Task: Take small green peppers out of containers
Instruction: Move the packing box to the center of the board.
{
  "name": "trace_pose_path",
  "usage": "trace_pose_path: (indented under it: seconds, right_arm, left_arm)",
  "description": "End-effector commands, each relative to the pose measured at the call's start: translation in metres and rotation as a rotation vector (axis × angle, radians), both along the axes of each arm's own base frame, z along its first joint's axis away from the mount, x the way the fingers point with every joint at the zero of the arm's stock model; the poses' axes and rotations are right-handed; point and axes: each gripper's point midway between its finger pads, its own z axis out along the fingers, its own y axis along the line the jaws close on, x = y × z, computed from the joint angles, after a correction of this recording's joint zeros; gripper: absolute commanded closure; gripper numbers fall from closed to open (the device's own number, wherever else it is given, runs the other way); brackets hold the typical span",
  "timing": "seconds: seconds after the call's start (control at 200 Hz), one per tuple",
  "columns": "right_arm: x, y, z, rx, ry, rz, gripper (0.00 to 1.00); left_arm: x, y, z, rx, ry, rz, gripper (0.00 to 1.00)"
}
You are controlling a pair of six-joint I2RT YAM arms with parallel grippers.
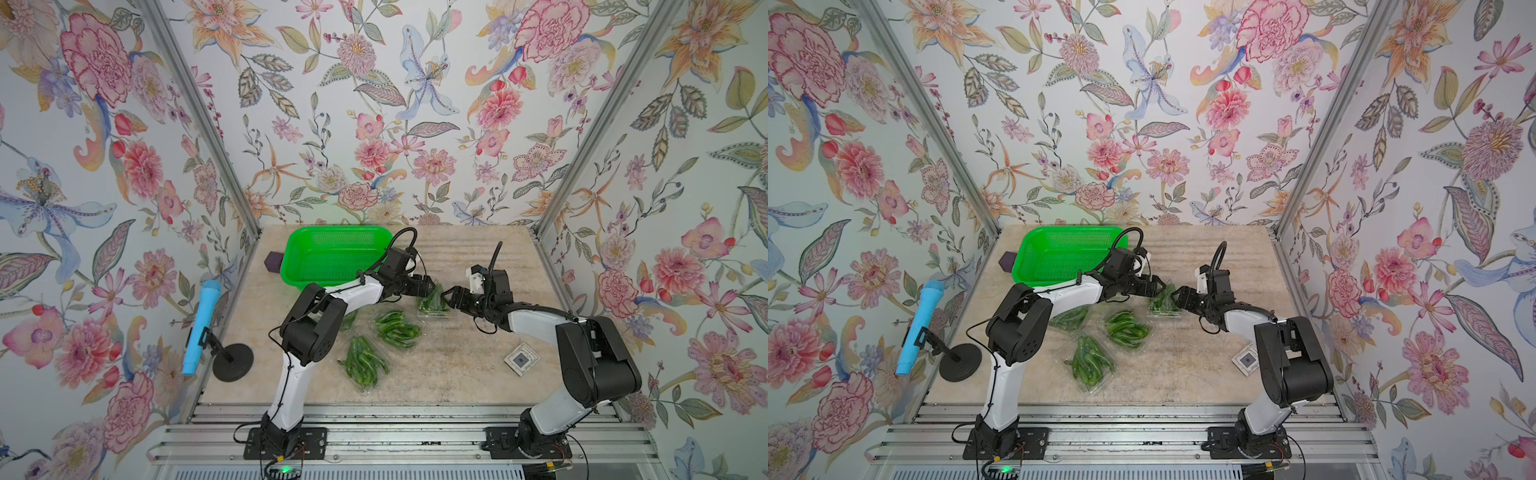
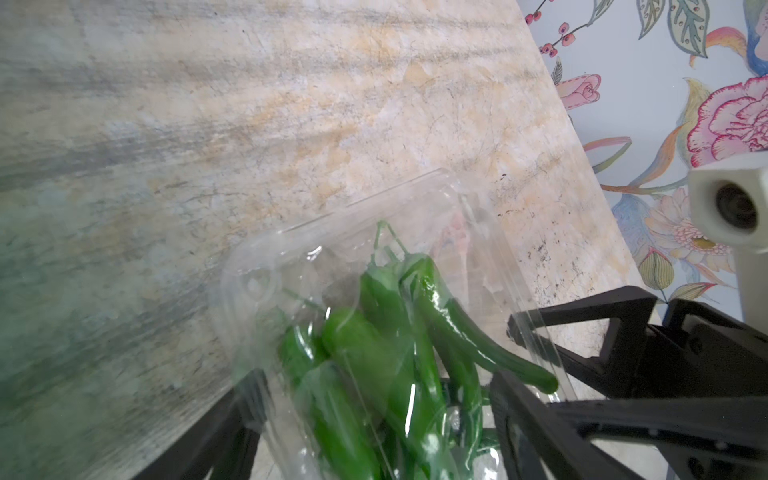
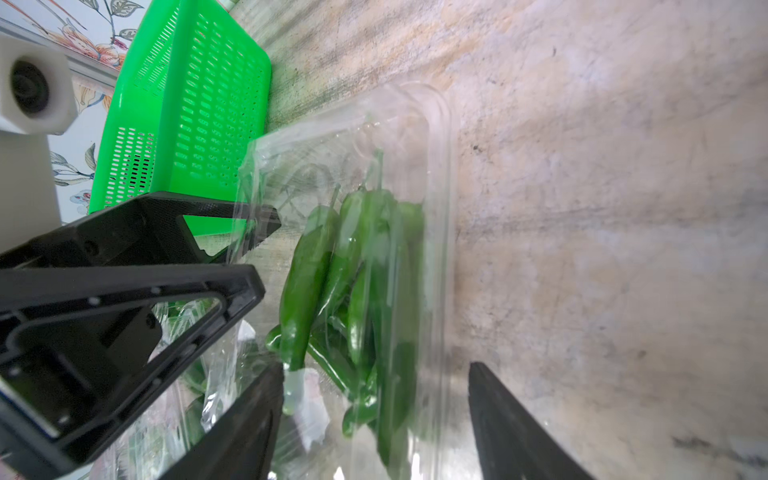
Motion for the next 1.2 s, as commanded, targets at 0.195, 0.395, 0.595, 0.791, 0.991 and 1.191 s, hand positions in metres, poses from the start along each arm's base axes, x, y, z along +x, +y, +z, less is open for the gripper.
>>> trace_pose_path:
  seconds: [0.195,0.395,0.595,0.791,0.991,1.191]
  right_arm:
    - [-0.013,-0.039,0.002,-0.027,0.016,-0.097,0.29]
    - [-0.033,-0.079,-0.007,-0.055,0.085,-0.186,0.28]
    - [-0.047,-0.1,-0.015,-0.059,0.13,-0.216,0.27]
    - [-0.05,-0.103,-0.01,-0.083,0.136,-0.191,0.22]
    - [-0.05,-0.099,-0.008,-0.07,0.158,-0.161,0.19]
    - [-0.046,-0.102,0.007,-0.071,0.131,-0.19,0.19]
  left_arm:
    - [-0.043,-0.061,0.007,-0.101,0.06,-0.099,0.15]
    - [-0.062,-0.094,0.019,-0.148,0.069,-0.154,0.15]
    - [-0.079,-0.11,0.01,-0.129,0.082,-0.185,0.15]
    - [-0.076,-0.081,0.016,-0.124,0.05,-0.141,0.12]
    - [-0.066,-0.046,0.023,-0.147,0.026,-0.097,0.11]
    - [-0.054,-0.021,0.035,-0.183,-0.005,-0.072,0.13]
